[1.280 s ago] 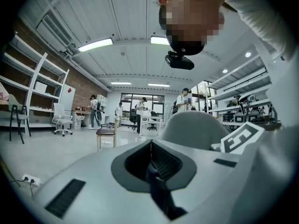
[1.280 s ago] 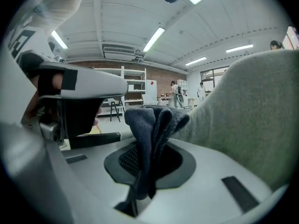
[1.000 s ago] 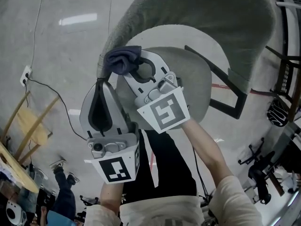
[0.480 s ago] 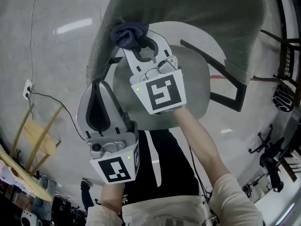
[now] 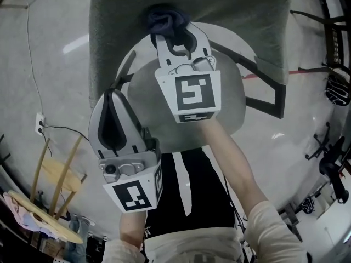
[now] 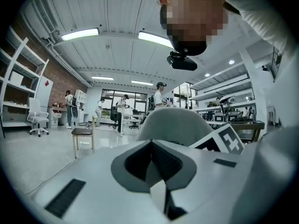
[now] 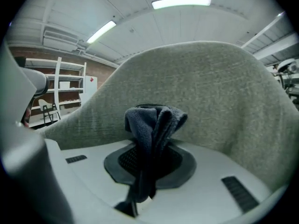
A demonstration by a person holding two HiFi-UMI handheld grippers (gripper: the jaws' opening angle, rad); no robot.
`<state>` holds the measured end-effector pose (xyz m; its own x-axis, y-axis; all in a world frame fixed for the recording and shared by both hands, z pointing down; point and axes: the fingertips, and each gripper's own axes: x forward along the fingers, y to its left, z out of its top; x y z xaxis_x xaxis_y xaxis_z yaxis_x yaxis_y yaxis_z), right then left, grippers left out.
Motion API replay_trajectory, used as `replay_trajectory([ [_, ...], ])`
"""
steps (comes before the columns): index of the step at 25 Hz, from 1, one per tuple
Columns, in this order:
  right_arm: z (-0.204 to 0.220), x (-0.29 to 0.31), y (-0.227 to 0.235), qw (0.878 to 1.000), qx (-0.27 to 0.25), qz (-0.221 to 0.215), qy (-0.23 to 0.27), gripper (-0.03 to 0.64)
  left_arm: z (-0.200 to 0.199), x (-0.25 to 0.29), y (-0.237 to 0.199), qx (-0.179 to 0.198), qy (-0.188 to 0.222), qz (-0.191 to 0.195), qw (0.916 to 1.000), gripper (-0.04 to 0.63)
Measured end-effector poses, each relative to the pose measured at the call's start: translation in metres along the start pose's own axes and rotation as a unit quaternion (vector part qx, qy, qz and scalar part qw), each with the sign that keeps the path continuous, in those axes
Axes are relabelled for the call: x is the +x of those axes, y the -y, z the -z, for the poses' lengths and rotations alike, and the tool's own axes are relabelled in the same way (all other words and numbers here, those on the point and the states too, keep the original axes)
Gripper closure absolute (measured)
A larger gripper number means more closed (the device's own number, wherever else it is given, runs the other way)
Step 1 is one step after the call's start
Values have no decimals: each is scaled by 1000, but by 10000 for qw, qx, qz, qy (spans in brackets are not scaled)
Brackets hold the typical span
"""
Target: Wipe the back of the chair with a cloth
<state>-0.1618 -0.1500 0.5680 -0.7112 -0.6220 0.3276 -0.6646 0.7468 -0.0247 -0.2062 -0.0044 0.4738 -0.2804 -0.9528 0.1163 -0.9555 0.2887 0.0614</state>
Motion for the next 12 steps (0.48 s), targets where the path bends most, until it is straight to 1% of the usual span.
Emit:
replay_trajectory([
  [3, 1, -5, 31, 9981, 236, 577, 12, 558, -1, 10, 9, 86, -15, 221, 9997, 580],
  [5, 4, -14, 57, 9936, 430, 1041, 6, 558, -1, 16, 17, 148, -28, 396, 9991, 580],
  [8, 10, -35, 103, 9828, 644, 1734, 2, 558, 0, 24, 34, 206, -39, 652, 9977, 580],
  [12, 20, -68, 147, 9662, 754, 2467, 33, 558, 4, 31, 62, 250, -77, 1030, 9943, 580],
])
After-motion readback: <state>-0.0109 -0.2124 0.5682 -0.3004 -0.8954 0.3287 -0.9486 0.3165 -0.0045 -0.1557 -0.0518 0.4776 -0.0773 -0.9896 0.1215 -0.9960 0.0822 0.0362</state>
